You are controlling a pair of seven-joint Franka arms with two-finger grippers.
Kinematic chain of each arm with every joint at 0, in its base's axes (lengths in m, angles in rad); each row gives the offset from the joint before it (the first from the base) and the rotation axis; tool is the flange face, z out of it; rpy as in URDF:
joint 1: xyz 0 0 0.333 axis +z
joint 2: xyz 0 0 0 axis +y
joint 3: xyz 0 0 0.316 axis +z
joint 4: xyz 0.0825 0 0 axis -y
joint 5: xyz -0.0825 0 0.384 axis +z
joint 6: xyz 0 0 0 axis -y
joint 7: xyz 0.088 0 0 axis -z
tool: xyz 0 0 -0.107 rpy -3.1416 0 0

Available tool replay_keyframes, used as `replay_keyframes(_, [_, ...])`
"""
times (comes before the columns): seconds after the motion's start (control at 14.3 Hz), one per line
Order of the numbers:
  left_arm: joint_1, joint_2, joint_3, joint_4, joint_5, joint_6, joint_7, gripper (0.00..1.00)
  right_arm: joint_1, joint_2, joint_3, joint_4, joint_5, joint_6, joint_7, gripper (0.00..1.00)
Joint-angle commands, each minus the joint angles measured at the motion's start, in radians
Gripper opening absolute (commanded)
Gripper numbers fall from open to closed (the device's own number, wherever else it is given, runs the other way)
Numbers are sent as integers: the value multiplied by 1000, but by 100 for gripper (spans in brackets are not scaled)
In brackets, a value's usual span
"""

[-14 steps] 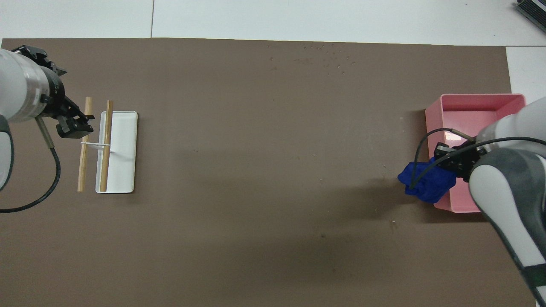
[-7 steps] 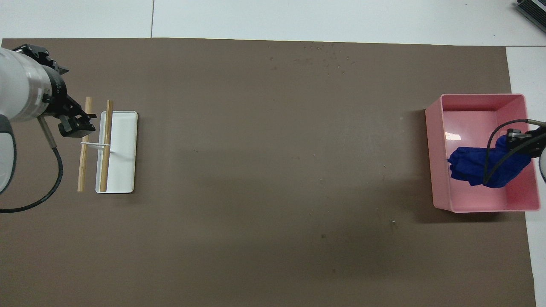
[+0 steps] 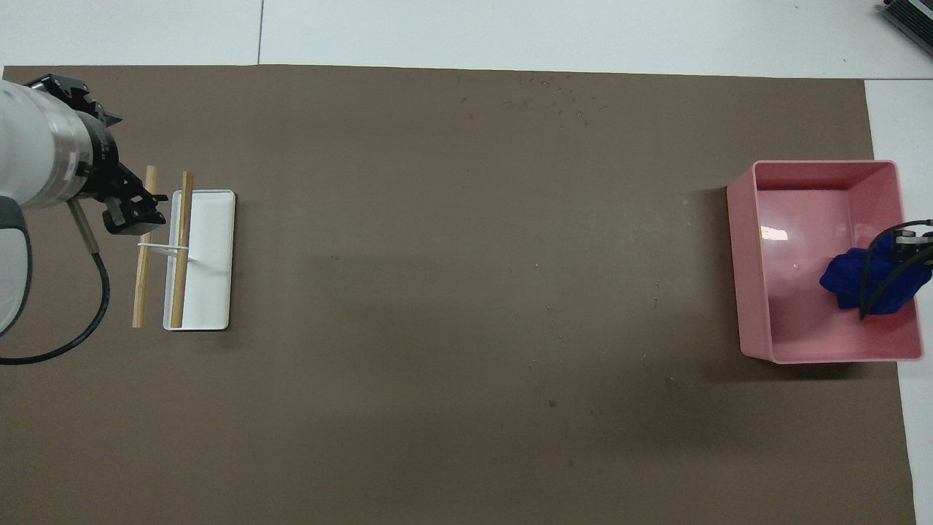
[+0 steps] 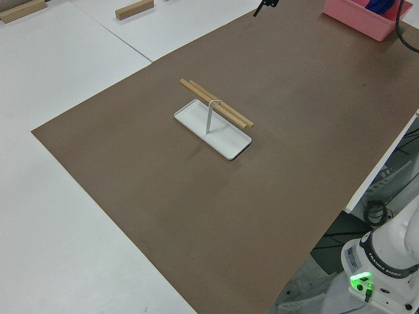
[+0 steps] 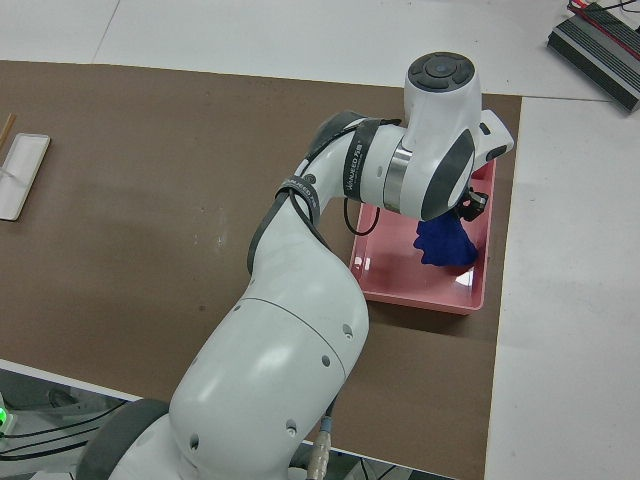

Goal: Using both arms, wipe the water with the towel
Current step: 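Carry the towel into the pink bin with the right gripper, then open the right gripper and lift it out of the bin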

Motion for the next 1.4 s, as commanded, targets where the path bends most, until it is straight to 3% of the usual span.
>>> replay_keyframes(0.0, [68, -23, -2, -20, -68, -2, 247, 100, -5, -10, 14, -69, -18, 55, -10, 0])
replay_keyframes(0.56, [176, -30, 1, -16, -126, -153, 873, 100, 40, -22, 18, -218, 0, 141, 69, 0])
replay_keyframes(0.63, [179, -30, 3, -14, -125, -167, 945, 100, 42, -24, 20, -218, 0, 132, 69, 6])
replay_keyframes(0.7, [186, -30, 3, -13, -125, -176, 1016, 100, 44, -24, 20, -218, 0, 126, 72, 63])
replay_keyframes(0.77, [189, -30, 3, -5, -125, -189, 1094, 100, 42, -26, 20, -209, 0, 112, 72, 100])
replay_keyframes(1.05, [212, -26, 14, 38, -114, -280, 1479, 100, 45, -56, 24, -128, 2, 34, 71, 100])
replay_keyframes(1.33, [223, -27, 37, 50, -111, -327, 1711, 100, 61, -140, 116, -122, 74, -56, 147, 100])
